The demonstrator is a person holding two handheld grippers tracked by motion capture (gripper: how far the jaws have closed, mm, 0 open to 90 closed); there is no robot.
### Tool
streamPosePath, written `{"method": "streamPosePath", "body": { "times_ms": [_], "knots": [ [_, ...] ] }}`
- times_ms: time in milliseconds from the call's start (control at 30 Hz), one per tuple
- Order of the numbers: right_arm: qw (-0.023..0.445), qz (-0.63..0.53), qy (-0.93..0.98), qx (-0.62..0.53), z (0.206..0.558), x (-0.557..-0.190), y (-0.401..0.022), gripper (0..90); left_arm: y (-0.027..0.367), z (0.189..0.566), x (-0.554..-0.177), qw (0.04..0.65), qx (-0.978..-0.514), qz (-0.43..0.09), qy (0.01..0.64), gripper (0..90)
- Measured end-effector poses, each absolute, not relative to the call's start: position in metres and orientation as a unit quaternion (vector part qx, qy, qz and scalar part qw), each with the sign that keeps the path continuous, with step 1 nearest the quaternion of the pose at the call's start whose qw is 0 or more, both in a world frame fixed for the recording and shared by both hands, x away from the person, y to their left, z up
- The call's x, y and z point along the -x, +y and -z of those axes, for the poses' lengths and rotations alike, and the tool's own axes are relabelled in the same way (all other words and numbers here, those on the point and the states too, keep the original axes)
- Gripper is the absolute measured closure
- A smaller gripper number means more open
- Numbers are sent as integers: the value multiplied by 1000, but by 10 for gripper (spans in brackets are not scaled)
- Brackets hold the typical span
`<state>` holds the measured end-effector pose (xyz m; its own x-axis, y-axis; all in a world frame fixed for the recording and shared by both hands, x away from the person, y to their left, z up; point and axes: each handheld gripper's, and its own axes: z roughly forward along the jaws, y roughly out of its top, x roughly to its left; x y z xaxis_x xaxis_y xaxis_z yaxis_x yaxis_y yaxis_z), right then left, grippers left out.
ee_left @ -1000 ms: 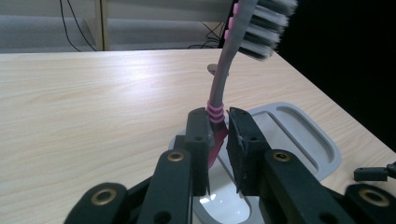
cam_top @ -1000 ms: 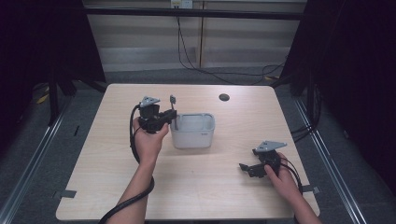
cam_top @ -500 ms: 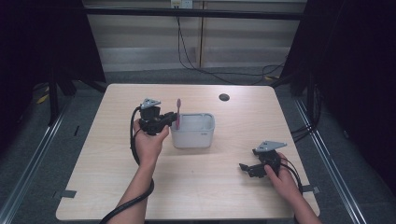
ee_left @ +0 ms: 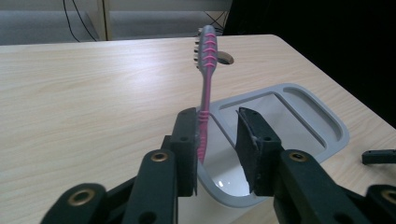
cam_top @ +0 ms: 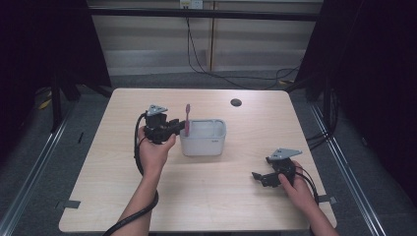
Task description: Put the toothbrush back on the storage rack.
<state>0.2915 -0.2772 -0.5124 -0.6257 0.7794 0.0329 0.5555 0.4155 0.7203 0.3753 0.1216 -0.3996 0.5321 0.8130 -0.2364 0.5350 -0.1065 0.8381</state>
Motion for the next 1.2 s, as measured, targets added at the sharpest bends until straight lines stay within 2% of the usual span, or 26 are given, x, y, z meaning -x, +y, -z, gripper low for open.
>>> {"method": "streamPosePath", "body": {
  "times_ms": [467,833,1200],
  "knots": [
    [156,-360,827,-404,512,-291,-277,129,134,404,-374,471,-734,-146,467,430],
    [156,-360,827,-404,512,-291,-277,130,146,407,-372,473,-736,-151,461,329],
    [156,-360,827,-404,512,-291,-277,129,154,414,-370,466,-742,-149,458,289]
  ]
}}
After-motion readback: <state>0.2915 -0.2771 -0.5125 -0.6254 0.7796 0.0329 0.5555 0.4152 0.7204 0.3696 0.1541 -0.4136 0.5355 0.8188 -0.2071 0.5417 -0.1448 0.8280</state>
